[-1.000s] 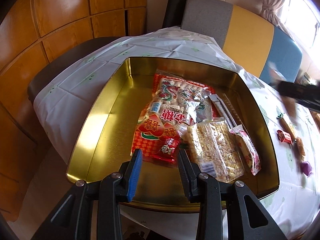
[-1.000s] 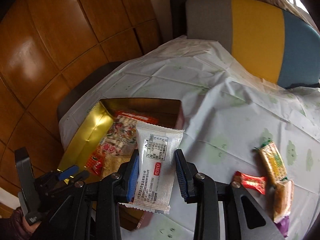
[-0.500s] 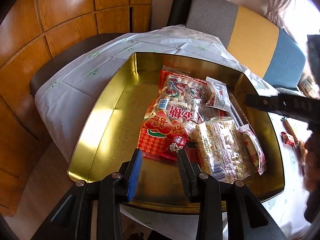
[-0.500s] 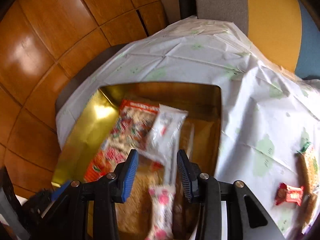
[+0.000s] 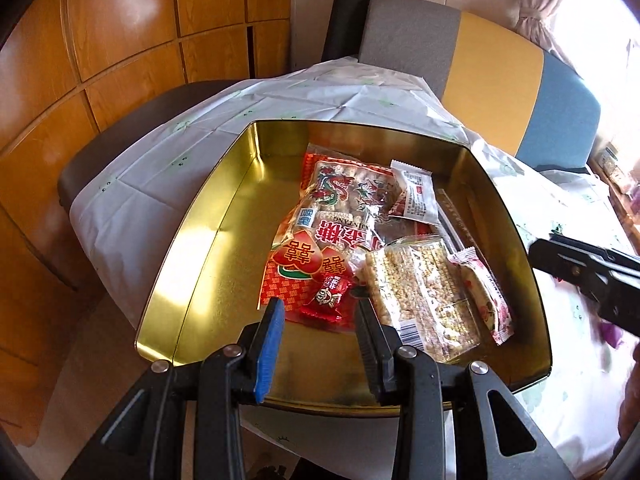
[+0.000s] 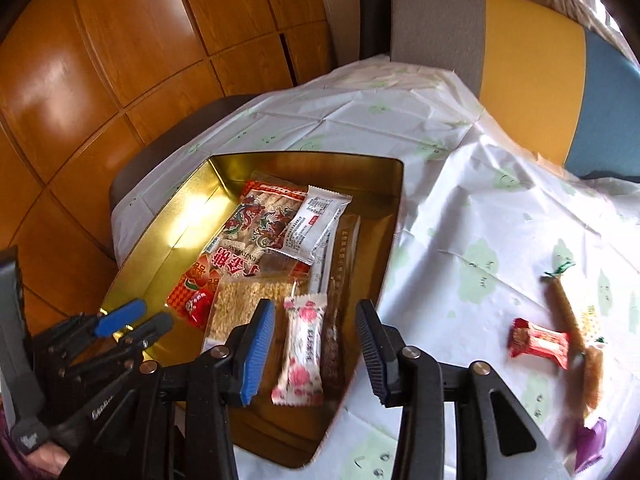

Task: Organize snacks
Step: 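Withdraw both tools from the box back over the remaining snacks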

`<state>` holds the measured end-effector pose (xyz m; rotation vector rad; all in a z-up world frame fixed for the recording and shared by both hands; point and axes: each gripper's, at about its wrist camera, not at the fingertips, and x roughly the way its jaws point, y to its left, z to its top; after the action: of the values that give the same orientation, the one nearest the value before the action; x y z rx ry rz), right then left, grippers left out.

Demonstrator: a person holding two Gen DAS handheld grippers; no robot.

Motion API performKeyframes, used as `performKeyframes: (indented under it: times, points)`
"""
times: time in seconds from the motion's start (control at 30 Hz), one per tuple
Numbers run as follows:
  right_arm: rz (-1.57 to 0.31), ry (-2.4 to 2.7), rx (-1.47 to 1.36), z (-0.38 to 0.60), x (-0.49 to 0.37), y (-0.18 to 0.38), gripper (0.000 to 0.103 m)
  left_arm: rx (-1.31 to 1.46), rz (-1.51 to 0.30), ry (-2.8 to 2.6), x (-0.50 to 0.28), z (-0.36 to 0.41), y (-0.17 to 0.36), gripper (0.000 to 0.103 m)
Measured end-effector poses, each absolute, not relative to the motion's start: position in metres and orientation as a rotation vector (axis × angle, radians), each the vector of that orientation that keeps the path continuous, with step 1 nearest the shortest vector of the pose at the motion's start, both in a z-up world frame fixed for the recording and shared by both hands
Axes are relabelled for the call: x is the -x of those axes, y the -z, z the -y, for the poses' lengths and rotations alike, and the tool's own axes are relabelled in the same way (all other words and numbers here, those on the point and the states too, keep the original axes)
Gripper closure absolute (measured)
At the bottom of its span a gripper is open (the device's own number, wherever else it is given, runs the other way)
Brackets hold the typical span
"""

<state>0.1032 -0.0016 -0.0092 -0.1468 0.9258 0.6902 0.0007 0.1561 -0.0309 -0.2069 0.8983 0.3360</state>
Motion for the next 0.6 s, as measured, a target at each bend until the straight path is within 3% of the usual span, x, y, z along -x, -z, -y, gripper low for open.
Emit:
performKeyframes:
  times: [0.6]
  points:
    - [-0.898,-0.502,0.201,0.112,-0.092,-0.001,0.060,0.146,-0.890,-0.282,-0.005,-0.130,0.023,0.066]
